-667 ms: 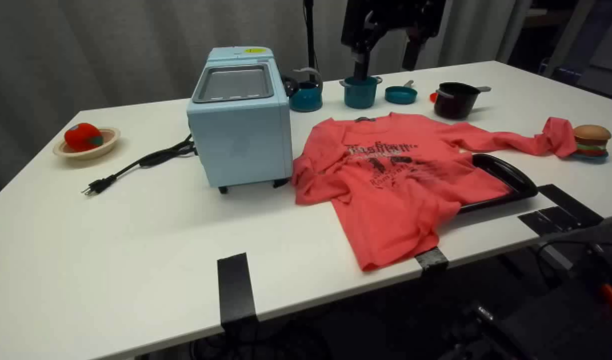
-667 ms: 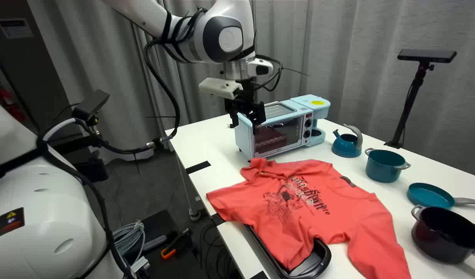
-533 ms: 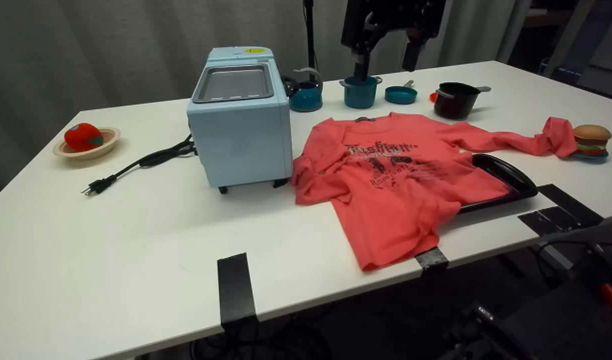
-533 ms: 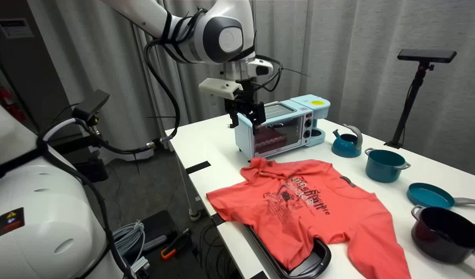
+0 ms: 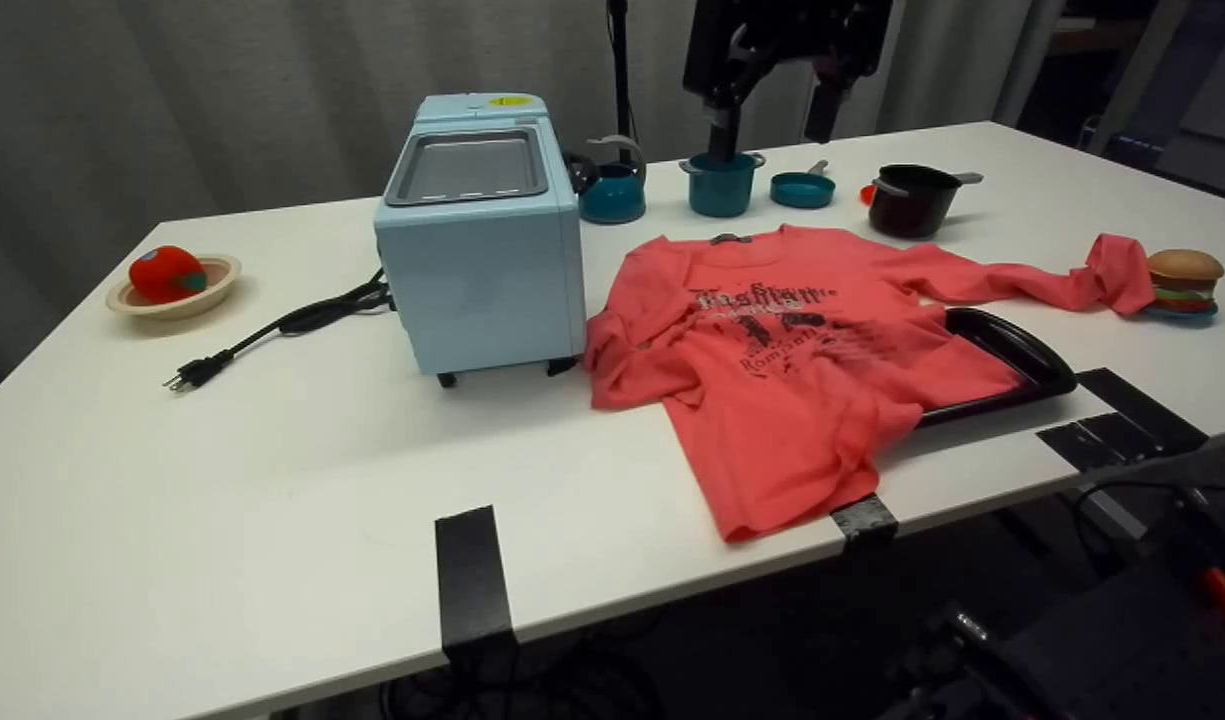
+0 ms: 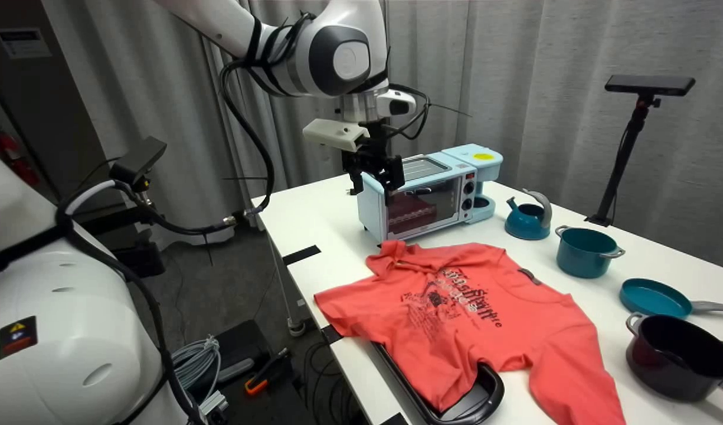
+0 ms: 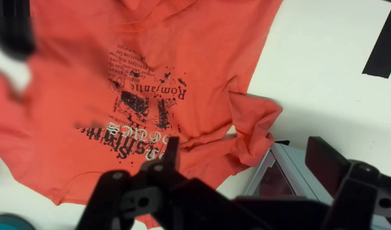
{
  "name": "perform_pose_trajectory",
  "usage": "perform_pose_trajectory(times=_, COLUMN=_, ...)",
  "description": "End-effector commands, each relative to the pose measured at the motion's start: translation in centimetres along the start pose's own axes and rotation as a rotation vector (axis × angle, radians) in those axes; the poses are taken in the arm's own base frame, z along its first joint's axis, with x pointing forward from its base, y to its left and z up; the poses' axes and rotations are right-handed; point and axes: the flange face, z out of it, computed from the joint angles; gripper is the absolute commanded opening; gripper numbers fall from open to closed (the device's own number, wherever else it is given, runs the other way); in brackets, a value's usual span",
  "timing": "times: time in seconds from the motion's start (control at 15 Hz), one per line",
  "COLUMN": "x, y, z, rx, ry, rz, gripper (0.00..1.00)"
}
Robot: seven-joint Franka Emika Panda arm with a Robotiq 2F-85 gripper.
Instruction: Fold the sleeves of the orange shirt
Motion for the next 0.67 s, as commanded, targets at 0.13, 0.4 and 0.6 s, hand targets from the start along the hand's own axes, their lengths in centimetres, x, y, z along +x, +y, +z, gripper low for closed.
perform_pose_trajectory(times=0.13, x=0.0, y=0.0, z=0.0, rx=0.0, ry=-0.001, rz=0.0, gripper=1.0)
perform_pose_trajectory(times=0.4, x=0.3, y=0.1, z=0.4, rx=0.004, ry=-0.005, rz=-0.005, gripper=1.0)
perform_pose_trajectory(times=0.6, x=1.0, y=0.3, z=1.8, rx=0.018, ry=-0.013, rz=-0.023, gripper=1.0)
